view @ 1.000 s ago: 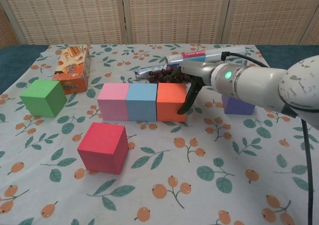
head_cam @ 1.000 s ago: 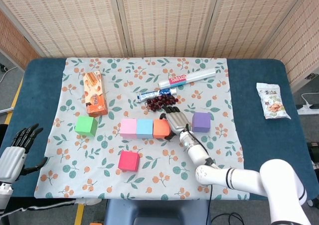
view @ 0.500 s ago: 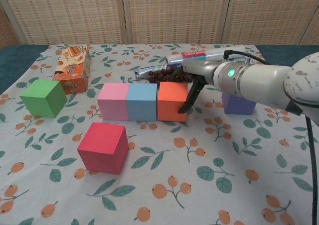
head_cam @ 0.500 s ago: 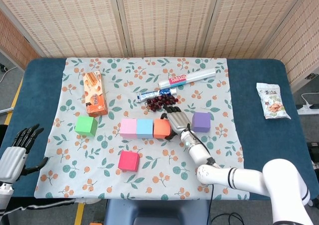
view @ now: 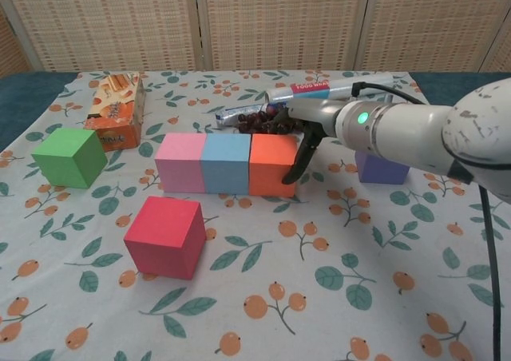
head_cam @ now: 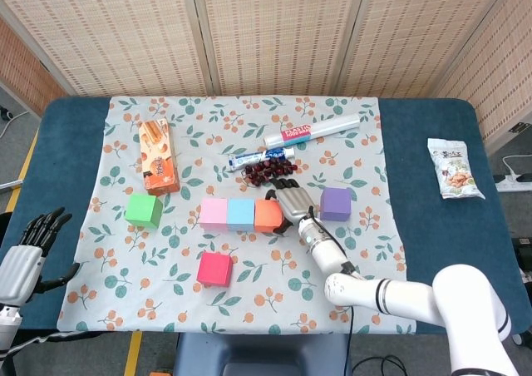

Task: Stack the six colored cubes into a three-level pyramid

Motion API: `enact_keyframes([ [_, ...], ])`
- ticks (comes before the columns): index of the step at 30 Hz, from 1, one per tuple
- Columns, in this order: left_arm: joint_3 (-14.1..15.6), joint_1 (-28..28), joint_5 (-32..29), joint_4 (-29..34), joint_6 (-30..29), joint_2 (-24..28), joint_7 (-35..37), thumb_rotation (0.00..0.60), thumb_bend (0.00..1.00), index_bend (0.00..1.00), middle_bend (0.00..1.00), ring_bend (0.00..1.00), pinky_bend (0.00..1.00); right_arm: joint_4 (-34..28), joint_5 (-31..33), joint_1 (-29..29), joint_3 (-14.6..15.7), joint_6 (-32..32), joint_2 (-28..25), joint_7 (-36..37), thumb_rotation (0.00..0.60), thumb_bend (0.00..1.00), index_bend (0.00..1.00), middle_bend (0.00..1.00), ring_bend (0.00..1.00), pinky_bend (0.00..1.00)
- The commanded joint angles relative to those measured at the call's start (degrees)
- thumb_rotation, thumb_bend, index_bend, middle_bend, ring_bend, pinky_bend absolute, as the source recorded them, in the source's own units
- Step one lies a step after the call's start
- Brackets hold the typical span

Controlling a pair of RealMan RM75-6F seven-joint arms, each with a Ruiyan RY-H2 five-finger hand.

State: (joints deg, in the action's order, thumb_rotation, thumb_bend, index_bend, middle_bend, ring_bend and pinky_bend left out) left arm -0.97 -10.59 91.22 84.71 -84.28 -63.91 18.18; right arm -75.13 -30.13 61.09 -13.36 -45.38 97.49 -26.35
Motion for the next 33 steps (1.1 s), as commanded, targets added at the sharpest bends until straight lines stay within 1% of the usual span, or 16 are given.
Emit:
enact_keyframes([
  [1,-0.01,-0.03,0.03,-0.01,0.03,-0.03,0.02,0.600,0.31,0.07,0.00,0.00,0.02,-0.09,0.15,-0.04,0.01,-0.10,-0.11,-0.01,0.600,0.05,0.36,0.05,0.00,0.00],
  [27,-0.03,-0.15,-0.22,-0.07,0.49,0.00,0.05,0.600,0.31,0.07,0.00,0.00,0.02,2.10,0.54,0.84,-0.42,0.75,1.06,0.28,0.600,0.04,0.34,0.05,0.00,0.00],
  [29,-0.05,-0.13,-0.28,-0.08,0.46,-0.02,0.06,0.600,0.32,0.07,0.00,0.00,0.02,2.41,0.50,0.94,-0.51,0.94,1.21,0.38,0.600,0.05,0.33,0.05,0.00,0.00],
  [33,-0.12,-0.10,-0.40,-0.11,0.42,0.01,0.09,0.600,0.31,0.06,0.00,0.00,0.02,2.36,0.20,0.92,-0.43,1.12,1.26,0.56,0.600,0.05,0.25,0.05,0.00,0.00],
])
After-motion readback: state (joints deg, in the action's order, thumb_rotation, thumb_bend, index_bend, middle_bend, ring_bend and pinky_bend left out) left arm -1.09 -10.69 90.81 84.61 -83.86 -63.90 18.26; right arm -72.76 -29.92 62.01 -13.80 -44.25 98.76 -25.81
